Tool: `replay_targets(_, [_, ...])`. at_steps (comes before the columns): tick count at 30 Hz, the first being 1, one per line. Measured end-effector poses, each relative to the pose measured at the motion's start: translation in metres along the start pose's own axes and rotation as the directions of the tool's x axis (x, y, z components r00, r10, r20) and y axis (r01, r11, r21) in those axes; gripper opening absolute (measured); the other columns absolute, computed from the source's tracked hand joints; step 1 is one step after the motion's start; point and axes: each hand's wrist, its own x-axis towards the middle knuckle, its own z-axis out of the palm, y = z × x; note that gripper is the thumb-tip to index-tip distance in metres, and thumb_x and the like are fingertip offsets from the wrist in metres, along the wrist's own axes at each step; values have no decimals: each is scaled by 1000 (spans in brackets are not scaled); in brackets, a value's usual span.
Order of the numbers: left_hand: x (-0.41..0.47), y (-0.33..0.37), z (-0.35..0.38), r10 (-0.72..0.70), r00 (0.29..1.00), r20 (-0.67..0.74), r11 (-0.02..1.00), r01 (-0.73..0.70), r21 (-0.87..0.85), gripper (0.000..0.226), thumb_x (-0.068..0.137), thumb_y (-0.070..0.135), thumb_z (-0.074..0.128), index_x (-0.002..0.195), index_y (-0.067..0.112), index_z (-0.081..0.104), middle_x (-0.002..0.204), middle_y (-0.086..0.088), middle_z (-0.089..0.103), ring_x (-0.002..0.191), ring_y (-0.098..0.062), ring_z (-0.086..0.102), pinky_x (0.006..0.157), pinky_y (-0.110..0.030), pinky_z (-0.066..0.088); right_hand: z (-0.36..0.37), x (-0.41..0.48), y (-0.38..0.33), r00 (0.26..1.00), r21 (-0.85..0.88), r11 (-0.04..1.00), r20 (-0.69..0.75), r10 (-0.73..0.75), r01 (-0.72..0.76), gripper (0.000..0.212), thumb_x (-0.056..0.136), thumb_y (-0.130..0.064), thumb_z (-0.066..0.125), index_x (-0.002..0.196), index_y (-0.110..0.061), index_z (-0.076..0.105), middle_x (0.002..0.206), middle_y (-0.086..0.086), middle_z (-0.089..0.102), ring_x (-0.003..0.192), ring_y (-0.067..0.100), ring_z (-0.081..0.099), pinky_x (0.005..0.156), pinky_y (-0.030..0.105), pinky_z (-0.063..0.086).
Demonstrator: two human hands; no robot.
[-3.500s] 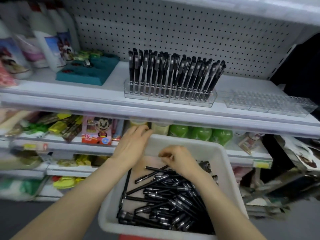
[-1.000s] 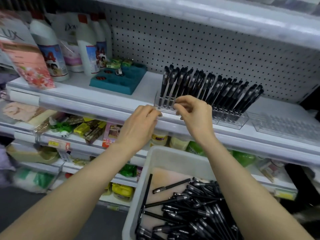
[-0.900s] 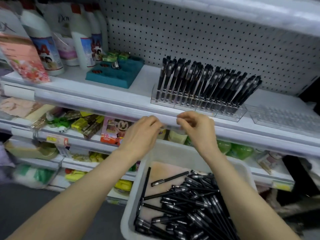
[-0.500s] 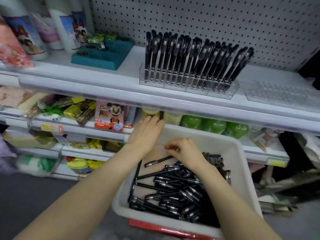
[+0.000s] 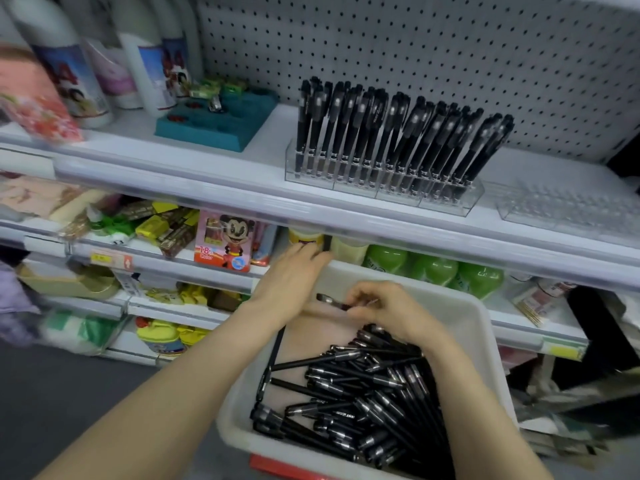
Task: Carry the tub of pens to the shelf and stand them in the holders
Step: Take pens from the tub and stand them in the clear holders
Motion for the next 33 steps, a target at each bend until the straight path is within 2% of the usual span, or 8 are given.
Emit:
replay_targets(2, [0, -3, -8, -8, 996, -86, 995, 0, -97, 49, 83, -1, 62, 129, 17, 59, 122, -4, 59, 114, -23, 49, 95, -40, 46, -22, -7, -9, 998, 128, 991, -66, -22, 30, 8, 86, -7, 72, 92, -12, 69, 88, 4, 69, 81, 8, 61, 77, 20, 50])
replay_targets(4, [2, -7, -22, 3, 983, -183, 996, -20, -91, 38, 85, 2, 62, 121, 15, 65, 116, -3, 61, 110, -22, 53, 91, -39, 49, -40, -8, -23, 989, 206, 977, -144, -24, 54, 12, 88, -6, 70, 98, -10, 68, 92, 12, 69, 81, 13, 64, 75, 23, 53])
replay_targets(7, [15, -17, -49, -15, 958, -286, 998, -3, -64, 43, 85, -2, 64, 125, 14, 61, 124, -6, 56, 117, -24, 49, 94, -41, 49, -60, 2, -51, 960, 245, 965, -278, -26, 97, 13, 89, -8, 68, 100, -14, 68, 90, 12, 70, 78, 16, 68, 73, 25, 55])
replay_targets(13, [58, -49, -86, -72, 924, -376, 995, 92, 35, 68, 77, -14, 63, 139, 9, 47, 139, -12, 45, 126, -30, 40, 99, -43, 45, -85, 40, -114, 812, 165, 950, -570, -128, 266, 6, 91, -15, 67, 89, -20, 65, 83, 3, 71, 74, 15, 71, 73, 24, 58])
replay_targets(16, [71, -61, -89, -63, 938, -340, 992, 97, 82, 69, 75, -16, 63, 138, 8, 49, 139, -11, 47, 124, -29, 41, 99, -39, 41, -90, 62, -138, 721, 75, 952, -672, -171, 296, 5, 92, -19, 67, 89, -22, 65, 80, -2, 71, 70, 10, 71, 73, 23, 58])
replay_targets(21, [73, -63, -87, -55, 935, -349, 993, 89, 80, 65, 76, -16, 62, 136, 9, 51, 136, -8, 49, 120, -28, 44, 97, -39, 43, -89, 99, -155, 627, -12, 950, -749, -214, 311, 10, 92, -26, 66, 96, -17, 66, 83, -2, 72, 73, 11, 71, 75, 35, 60])
replay_targets(27, [73, -60, -87, -63, 933, -354, 995, 87, 52, 66, 73, -16, 63, 134, 7, 53, 133, -10, 52, 119, -29, 48, 96, -40, 45, -80, 130, -152, 630, -51, 968, -750, -198, 245, 16, 90, -30, 65, 101, -18, 68, 85, -4, 73, 78, 14, 71, 77, 41, 59])
replay_targets(33, [73, -59, -88, -71, 931, -358, 996, 86, 24, 65, 73, -17, 62, 134, 7, 53, 133, -10, 52, 118, -28, 48, 96, -40, 46, -64, 140, -143, 738, -171, 978, -643, -204, 122, 17, 92, -26, 65, 101, -12, 71, 82, 1, 74, 79, 20, 71, 83, 44, 56])
